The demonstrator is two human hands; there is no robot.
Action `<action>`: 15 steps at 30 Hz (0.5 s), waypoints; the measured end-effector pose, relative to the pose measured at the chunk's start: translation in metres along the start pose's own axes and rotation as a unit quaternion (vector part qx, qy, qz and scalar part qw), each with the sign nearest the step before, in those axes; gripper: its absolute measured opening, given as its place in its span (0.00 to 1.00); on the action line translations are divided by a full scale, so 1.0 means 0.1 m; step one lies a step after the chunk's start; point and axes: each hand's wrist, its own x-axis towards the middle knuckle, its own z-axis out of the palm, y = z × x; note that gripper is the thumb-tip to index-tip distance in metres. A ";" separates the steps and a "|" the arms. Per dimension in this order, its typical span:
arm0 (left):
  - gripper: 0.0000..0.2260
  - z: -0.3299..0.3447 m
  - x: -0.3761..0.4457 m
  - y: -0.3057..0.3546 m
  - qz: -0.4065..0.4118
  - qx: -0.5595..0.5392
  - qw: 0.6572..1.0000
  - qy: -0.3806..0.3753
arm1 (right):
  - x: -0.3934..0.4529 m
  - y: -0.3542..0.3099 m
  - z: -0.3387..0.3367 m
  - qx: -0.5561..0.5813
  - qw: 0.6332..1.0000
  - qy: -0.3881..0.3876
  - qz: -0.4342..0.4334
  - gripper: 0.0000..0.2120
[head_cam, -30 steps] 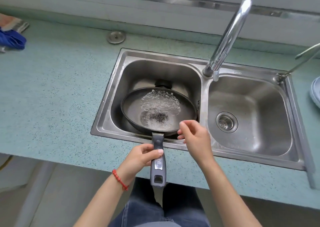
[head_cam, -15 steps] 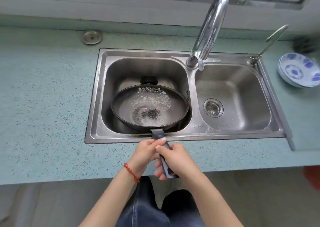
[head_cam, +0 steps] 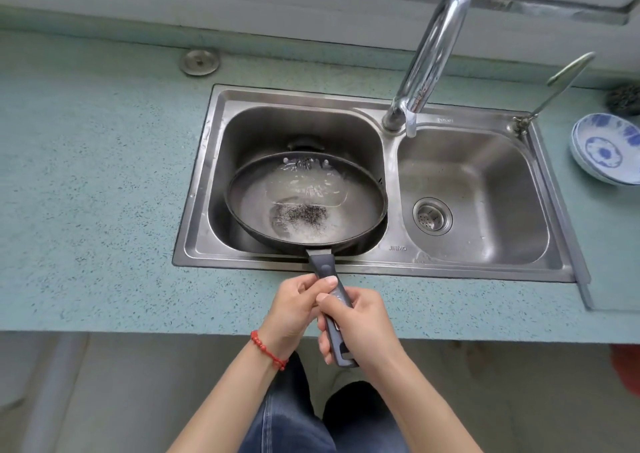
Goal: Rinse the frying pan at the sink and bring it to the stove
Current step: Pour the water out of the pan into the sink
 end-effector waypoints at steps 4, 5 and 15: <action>0.22 0.09 -0.14 -0.08 0.041 0.023 0.999 0.012 | -0.19 0.10 -0.10 0.000 0.999 -0.018 -0.030 0.13; 0.23 0.12 -0.18 -0.09 0.049 0.026 0.998 0.014 | -0.23 0.13 -0.12 0.002 0.999 -0.021 -0.038 0.11; 0.19 0.30 -0.36 -0.16 0.119 0.066 0.990 0.046 | -0.49 0.28 -0.31 0.064 0.989 -0.068 -0.117 0.05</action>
